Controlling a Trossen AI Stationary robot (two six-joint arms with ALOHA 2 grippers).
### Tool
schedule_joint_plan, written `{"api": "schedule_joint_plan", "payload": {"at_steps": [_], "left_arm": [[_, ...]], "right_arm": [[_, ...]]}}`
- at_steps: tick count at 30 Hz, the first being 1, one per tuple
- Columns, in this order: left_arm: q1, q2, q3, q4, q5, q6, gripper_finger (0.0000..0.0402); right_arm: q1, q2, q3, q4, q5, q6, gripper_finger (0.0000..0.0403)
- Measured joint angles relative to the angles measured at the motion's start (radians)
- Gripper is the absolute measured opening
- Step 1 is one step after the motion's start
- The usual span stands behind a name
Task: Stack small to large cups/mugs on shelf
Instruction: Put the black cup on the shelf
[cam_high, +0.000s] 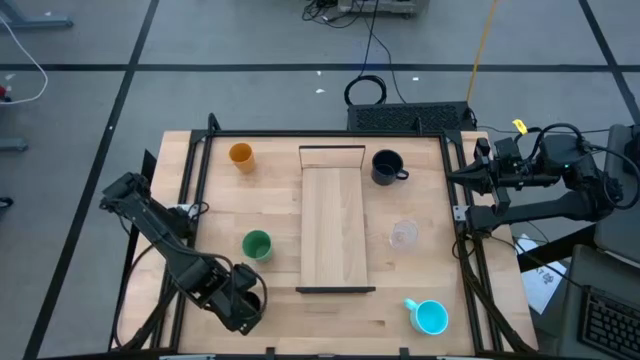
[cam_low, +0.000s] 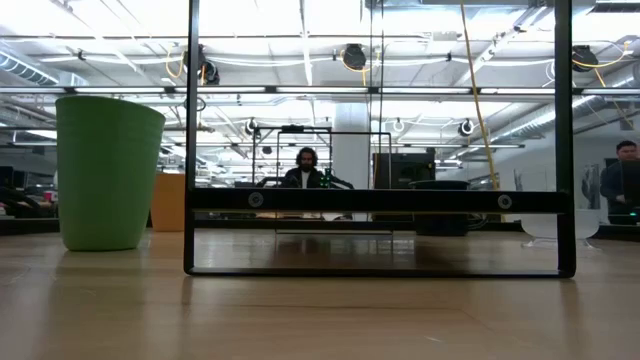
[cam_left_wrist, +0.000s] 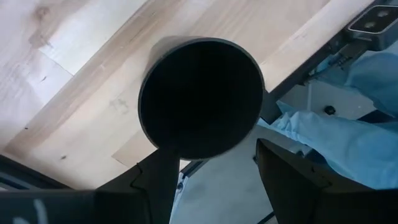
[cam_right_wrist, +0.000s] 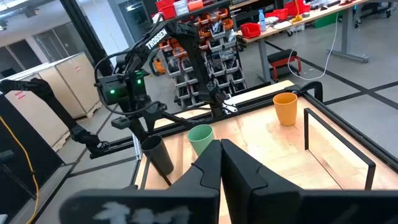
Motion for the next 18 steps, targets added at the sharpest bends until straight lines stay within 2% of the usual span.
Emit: {"api": "schedule_joint_plan", "payload": {"at_steps": [10, 18], "left_arm": [[0.007, -0.001, 0.0, -0.089, 0.025, -0.036, 0.0214], [0.028, -0.001, 0.0, -0.09, -0.046, -0.051, 0.0214]], "right_arm": [[0.0, 0.0, 0.0, 0.0, 0.0, -0.002, 0.0], [0.0, 0.0, 0.0, 0.008, 0.0, 0.003, 0.0]]}}
